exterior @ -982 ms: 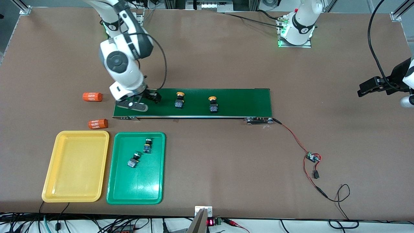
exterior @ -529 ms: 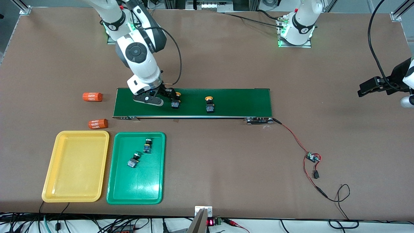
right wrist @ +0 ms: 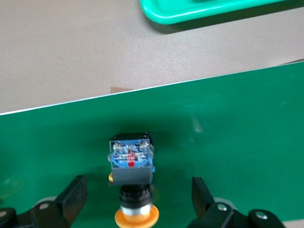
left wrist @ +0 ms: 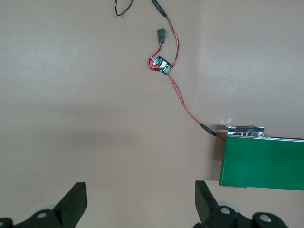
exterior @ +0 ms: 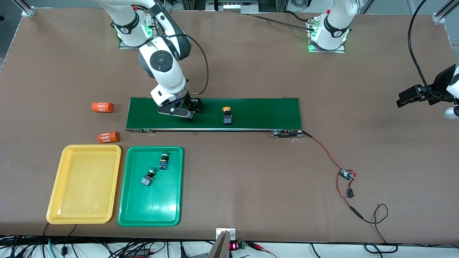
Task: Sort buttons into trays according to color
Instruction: 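Carry the orange button with the right gripper over the yellow tray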
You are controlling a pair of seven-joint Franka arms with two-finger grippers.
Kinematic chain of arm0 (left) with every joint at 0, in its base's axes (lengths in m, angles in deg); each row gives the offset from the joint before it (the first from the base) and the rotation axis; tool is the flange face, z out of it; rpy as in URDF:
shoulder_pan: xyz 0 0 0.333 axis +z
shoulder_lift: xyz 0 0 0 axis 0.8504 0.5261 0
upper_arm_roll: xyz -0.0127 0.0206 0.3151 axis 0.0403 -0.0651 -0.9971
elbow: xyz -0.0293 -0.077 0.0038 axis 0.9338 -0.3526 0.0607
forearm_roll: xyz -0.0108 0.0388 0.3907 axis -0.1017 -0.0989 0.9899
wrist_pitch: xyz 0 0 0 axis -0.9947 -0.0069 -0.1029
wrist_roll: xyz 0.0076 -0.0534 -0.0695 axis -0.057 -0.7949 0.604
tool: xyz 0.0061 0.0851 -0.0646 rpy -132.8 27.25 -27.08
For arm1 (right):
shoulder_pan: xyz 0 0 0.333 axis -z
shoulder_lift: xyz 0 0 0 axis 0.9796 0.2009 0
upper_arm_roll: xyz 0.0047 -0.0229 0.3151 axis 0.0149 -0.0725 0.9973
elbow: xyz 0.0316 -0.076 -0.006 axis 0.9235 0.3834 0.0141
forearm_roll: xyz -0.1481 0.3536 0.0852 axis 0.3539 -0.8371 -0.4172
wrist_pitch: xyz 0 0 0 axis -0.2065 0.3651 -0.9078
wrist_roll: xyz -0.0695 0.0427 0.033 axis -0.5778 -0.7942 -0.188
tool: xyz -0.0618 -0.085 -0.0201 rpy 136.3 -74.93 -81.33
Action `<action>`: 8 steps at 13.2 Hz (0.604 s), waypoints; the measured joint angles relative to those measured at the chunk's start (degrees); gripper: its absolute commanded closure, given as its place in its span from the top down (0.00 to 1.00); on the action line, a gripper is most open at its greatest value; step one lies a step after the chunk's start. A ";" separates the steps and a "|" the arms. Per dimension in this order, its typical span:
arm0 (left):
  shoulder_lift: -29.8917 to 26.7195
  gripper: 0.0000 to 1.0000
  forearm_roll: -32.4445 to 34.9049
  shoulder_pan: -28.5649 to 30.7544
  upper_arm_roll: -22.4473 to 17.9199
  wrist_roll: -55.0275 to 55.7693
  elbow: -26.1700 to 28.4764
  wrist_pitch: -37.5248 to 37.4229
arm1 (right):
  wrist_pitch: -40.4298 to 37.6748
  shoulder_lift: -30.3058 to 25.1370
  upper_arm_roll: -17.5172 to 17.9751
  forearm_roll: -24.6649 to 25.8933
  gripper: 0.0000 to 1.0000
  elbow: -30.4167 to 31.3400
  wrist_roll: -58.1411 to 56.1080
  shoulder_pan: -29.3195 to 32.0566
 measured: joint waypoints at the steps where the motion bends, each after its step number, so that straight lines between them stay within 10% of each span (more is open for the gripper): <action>1: 0.00 1.00 0.00 0.00 0.00 0.00 0.01 0.00 | 1.28 1.28 -0.02 0.05 0.74 -0.01 0.00 0.00; 4: 0.00 1.00 0.00 0.00 0.00 0.00 0.03 0.00 | 3.06 3.61 -0.34 0.35 0.08 -0.10 -0.06 0.01; 8: 0.00 1.00 0.00 0.00 -0.02 0.00 0.08 0.00 | 2.75 2.01 -1.12 0.40 0.00 -1.22 -0.16 0.72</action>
